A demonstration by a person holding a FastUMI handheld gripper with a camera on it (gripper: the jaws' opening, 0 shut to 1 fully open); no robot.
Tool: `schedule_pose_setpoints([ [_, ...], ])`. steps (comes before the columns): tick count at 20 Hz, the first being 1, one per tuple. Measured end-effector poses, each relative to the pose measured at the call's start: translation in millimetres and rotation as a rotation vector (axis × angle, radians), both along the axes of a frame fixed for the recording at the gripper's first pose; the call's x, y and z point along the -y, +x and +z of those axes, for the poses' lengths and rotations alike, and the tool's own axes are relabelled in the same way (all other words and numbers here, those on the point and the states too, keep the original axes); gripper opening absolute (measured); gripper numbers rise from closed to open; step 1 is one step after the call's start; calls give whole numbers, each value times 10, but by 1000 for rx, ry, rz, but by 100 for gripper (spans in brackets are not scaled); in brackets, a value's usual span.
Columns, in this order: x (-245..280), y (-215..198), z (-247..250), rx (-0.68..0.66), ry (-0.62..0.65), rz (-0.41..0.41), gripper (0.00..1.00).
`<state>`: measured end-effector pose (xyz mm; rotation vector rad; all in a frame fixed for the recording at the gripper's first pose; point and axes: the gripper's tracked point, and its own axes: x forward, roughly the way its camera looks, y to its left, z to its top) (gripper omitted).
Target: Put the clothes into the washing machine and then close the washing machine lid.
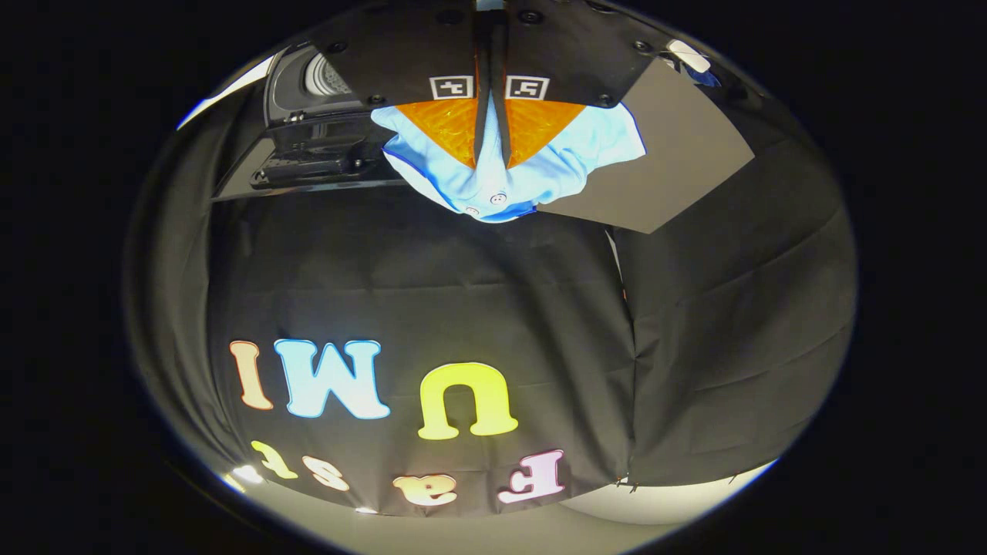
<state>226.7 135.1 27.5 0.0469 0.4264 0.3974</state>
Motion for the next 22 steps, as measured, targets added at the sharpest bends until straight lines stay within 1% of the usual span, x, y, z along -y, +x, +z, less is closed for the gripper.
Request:
schedule_pose_setpoints([
  [13,785,101,-216,-19,15,-77,1],
  [22,1339,156,-476,-44,10,-137,1],
])
